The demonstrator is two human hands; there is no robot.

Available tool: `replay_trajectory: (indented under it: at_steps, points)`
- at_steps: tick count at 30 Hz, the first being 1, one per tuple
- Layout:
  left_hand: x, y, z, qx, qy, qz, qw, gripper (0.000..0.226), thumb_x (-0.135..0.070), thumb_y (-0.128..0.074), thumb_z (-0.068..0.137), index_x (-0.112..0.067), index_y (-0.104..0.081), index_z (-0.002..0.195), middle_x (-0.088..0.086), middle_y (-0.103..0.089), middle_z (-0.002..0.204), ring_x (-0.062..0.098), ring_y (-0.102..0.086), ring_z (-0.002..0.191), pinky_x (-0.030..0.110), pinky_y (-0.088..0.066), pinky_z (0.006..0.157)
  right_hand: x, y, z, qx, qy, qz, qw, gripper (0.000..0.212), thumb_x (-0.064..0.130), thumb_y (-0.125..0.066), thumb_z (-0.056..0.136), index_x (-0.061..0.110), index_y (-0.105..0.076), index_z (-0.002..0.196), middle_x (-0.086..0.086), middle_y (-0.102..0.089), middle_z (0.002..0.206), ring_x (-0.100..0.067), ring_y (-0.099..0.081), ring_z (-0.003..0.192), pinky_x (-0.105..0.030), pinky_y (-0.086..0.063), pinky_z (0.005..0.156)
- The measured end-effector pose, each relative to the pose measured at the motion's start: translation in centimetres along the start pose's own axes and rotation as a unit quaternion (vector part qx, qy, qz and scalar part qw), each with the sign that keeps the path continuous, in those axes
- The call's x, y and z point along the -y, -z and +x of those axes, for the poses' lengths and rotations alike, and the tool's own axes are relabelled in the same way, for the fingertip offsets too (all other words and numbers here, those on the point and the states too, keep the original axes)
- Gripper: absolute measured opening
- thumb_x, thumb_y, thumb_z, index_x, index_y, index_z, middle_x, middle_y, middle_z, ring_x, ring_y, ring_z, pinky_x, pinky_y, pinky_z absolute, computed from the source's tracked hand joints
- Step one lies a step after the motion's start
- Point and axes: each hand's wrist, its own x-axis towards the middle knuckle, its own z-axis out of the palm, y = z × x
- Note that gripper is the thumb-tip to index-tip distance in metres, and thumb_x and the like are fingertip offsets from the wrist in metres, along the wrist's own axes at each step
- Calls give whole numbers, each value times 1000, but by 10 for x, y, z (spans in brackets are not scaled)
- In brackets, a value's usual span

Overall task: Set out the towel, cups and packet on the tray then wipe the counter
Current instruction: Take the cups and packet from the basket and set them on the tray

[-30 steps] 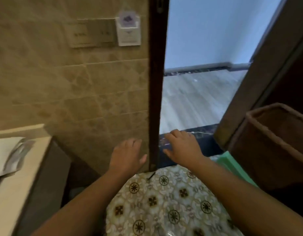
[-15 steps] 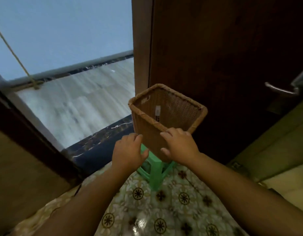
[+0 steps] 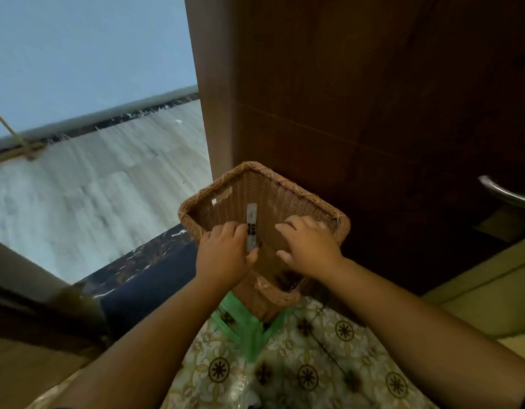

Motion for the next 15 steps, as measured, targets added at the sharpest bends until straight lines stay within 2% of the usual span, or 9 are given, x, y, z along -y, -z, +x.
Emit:
replay_trajectory:
  at_steps: [5, 11, 15]
  points:
    - [4, -17, 40, 16, 45, 7, 999, 58, -61, -41, 84, -22, -54, 126, 4, -61, 123, 26, -56, 110, 42, -46, 88, -32, -13, 58, 10, 32, 17, 999, 61, 53, -59, 82, 27, -45, 135, -2, -51, 136, -26, -48, 123, -46, -43, 95]
    - [4, -52, 76, 27, 142, 22, 989, 56, -56, -52, 86, -20, -53, 128, 5, -59, 127, 25, -55, 110, 39, -46, 89, -63, -58, 126, 72, 109, 66, 989, 65, 53, -60, 82, 30, -36, 139, 2, -48, 137, -23, -45, 127, -45, -40, 99]
    - [-7, -75, 90, 7, 263, -2, 965, 54, -50, -57, 85, -18, -52, 129, 5, -59, 124, 23, -55, 108, 37, -47, 89, -82, -92, 171, 130, 181, 88, 971, 67, 53, -57, 83, 28, -33, 141, 1, -45, 141, -22, -42, 129, -45, -38, 102]
